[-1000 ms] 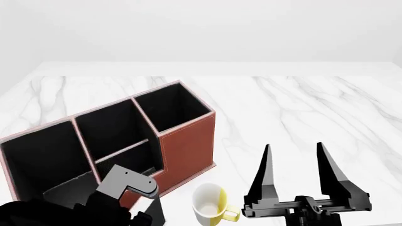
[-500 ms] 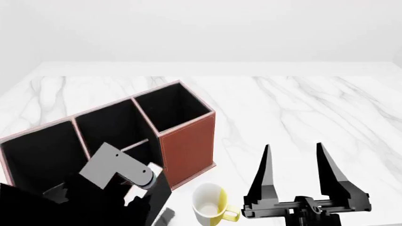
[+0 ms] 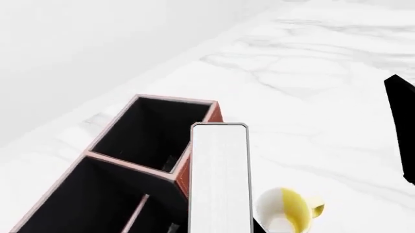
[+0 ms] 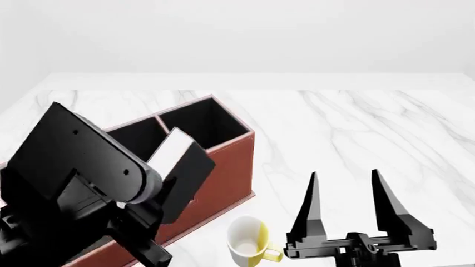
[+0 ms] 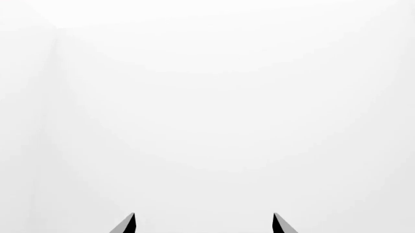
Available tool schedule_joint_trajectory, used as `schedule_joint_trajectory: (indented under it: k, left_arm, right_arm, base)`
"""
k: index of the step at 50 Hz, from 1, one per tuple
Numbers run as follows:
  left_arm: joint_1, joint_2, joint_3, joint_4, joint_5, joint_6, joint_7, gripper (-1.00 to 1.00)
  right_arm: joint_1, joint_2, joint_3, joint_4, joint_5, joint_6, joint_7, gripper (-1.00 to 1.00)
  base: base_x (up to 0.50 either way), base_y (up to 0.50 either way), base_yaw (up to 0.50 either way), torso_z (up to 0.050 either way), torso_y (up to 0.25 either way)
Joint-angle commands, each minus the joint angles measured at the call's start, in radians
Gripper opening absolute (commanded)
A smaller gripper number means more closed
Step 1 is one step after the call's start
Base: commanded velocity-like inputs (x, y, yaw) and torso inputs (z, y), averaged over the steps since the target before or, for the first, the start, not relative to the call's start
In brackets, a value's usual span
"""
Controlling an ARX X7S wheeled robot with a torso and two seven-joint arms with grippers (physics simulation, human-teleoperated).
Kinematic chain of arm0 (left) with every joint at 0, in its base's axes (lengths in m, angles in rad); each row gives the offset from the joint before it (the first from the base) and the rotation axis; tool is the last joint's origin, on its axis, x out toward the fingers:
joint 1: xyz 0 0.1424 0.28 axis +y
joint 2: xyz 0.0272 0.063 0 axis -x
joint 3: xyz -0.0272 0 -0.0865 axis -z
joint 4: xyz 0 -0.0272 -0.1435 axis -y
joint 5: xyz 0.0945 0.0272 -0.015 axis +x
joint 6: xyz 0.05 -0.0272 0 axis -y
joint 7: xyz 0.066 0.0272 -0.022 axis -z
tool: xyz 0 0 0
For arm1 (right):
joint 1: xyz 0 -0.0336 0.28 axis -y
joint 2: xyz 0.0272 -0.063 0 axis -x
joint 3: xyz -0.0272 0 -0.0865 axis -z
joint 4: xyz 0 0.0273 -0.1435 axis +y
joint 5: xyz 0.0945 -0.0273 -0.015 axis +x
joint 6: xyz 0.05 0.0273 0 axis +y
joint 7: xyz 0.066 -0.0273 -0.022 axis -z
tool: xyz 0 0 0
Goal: Pick up the book and place it in the right compartment of the caddy.
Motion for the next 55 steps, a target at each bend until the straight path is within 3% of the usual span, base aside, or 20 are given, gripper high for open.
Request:
schedule_joint_trajectory:
  k: [1, 4, 12, 21, 29, 34, 35, 37, 45, 54, 55]
  left_arm:
    - [-0.186, 0.062, -0.052, -0.096, 0.001, 0.015, 0.022, -1.00]
    - [-0.187, 0.061, -0.051, -0.096, 0.002, 0.015, 0.023, -1.00]
    - [-0.365, 0.143, -0.025, -0.190, -0.030, 0.011, 0.029, -1.00]
    - [-0.504, 0.259, -0.025, -0.380, 0.050, -0.021, 0.104, -1.00]
    - [-0.528, 0.353, -0.028, -0.550, 0.236, -0.062, 0.226, -1.00]
    - [-0.528, 0.352, -0.026, -0.551, 0.240, -0.062, 0.230, -1.00]
    - [-0.532, 0.429, 0.029, -0.701, 0.390, -0.059, 0.359, -1.00]
    - [-0.521, 0.461, 0.064, -0.786, 0.592, -0.049, 0.441, -1.00]
    - [-0.496, 0.542, 0.160, -1.006, 0.833, 0.039, 0.603, -1.00]
    - [-0.496, 0.601, 0.243, -1.181, 0.969, 0.100, 0.689, -1.00]
    - [-0.499, 0.643, 0.261, -1.303, 1.009, 0.141, 0.741, -1.00]
  right_arm:
    - [0.002, -0.013, 0.014, 0.004, -0.016, -0.001, -0.020, 1.00]
    - [0.002, -0.012, 0.013, 0.004, -0.016, -0.001, -0.019, 1.00]
    - [0.001, -0.010, 0.005, 0.012, -0.018, -0.007, -0.019, 1.00]
    - [0.003, -0.008, 0.002, 0.016, -0.016, -0.008, -0.017, 1.00]
    - [0.003, -0.005, 0.000, 0.016, -0.014, -0.009, -0.014, 1.00]
    - [0.004, -0.004, -0.002, 0.017, -0.014, -0.009, -0.012, 1.00]
    - [0.003, -0.003, -0.004, 0.016, -0.014, -0.009, -0.013, 1.00]
    - [0.003, -0.003, -0.004, 0.016, -0.011, -0.008, -0.013, 1.00]
    - [0.008, -0.001, -0.005, 0.022, -0.008, -0.009, -0.010, 1.00]
    - [0.010, 0.002, -0.006, 0.019, -0.006, -0.006, -0.006, 1.00]
    - [0.011, 0.003, -0.004, 0.017, -0.003, -0.005, -0.005, 1.00]
  base:
    - [0.00, 0.00, 0.00, 0.000, 0.000]
    - [0.00, 0.00, 0.00, 0.000, 0.003]
    - [0.00, 0.00, 0.00, 0.000, 0.001]
    - [0.00, 0.00, 0.00, 0.000, 0.001]
    - [0.00, 0.00, 0.00, 0.000, 0.000]
    - [0.00, 0.00, 0.00, 0.000, 0.002]
    - [0.00, 0.00, 0.00, 0.000, 0.000]
    - [0.00, 0.00, 0.00, 0.000, 0.000]
    - [0.00, 0.00, 0.00, 0.000, 0.001]
    - [0.00, 0.00, 0.00, 0.000, 0.001]
    - [0.00, 0.00, 0.00, 0.000, 0.000]
